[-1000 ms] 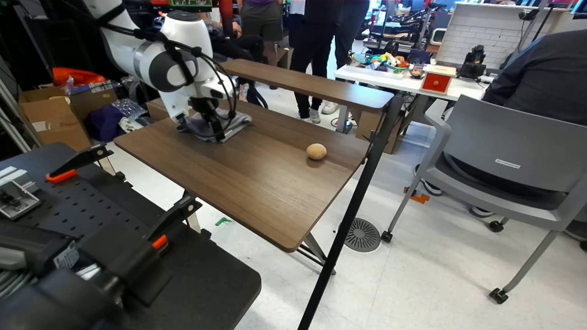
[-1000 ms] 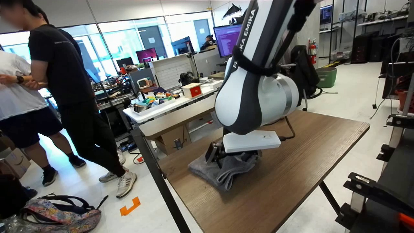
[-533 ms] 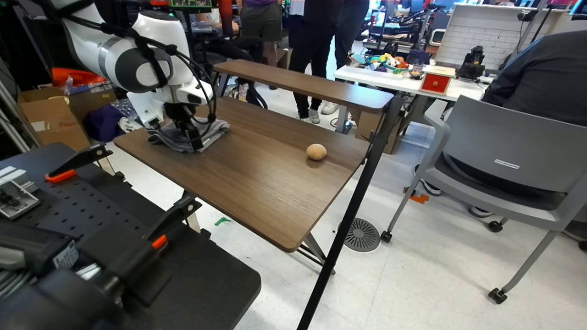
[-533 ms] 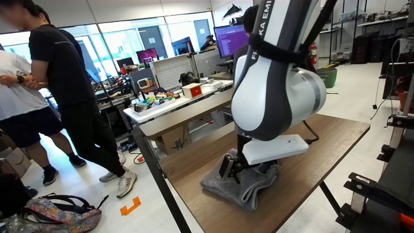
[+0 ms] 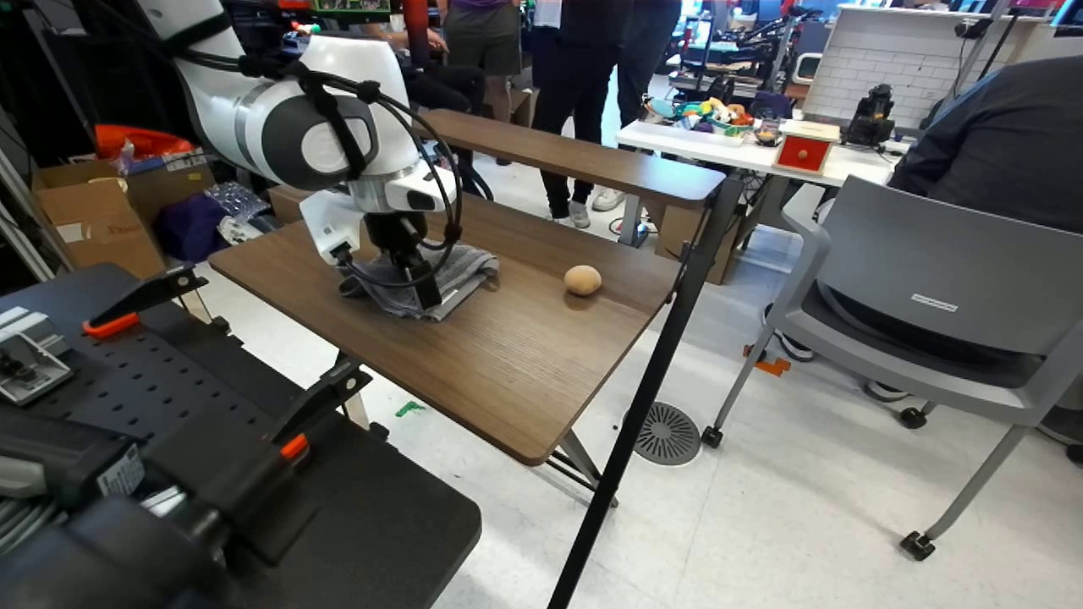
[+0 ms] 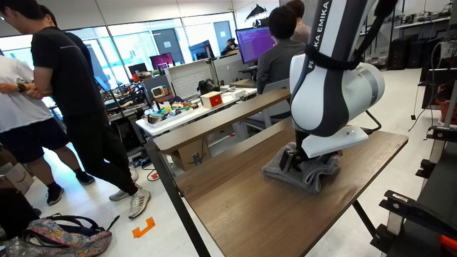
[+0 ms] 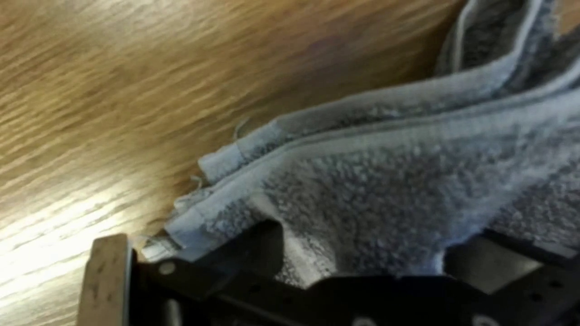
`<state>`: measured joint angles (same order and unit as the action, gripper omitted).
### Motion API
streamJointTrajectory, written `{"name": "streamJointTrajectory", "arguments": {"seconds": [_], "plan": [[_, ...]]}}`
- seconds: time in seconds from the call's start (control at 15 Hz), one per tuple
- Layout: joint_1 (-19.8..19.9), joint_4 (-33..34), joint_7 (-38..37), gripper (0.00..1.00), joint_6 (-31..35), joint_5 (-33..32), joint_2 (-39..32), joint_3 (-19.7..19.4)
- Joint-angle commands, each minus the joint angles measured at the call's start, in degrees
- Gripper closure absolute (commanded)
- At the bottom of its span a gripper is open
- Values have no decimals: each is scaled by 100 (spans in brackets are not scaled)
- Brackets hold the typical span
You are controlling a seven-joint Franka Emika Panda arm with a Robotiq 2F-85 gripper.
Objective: Move the ball to the right and use the cloth to wipe the table
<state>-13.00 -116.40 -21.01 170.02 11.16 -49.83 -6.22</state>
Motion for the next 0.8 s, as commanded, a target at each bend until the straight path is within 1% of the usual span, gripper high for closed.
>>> {"name": "streamJointTrajectory", "arguments": {"seconds": [0.0, 0.27, 0.4, 0.47, 0.53, 0.73], "plan": [[7, -386, 330, 0, 15, -107, -6, 531], [-35, -672, 602, 0, 8, -98, 152, 1205], [-52, -678, 605, 0, -91, -59, 171, 1407], [-117, -674, 559, 0, -83, -67, 167, 1376], [-173, -611, 503, 0, -102, -87, 135, 1231], [-250, -519, 274, 0, -117, -92, 116, 676]]}}
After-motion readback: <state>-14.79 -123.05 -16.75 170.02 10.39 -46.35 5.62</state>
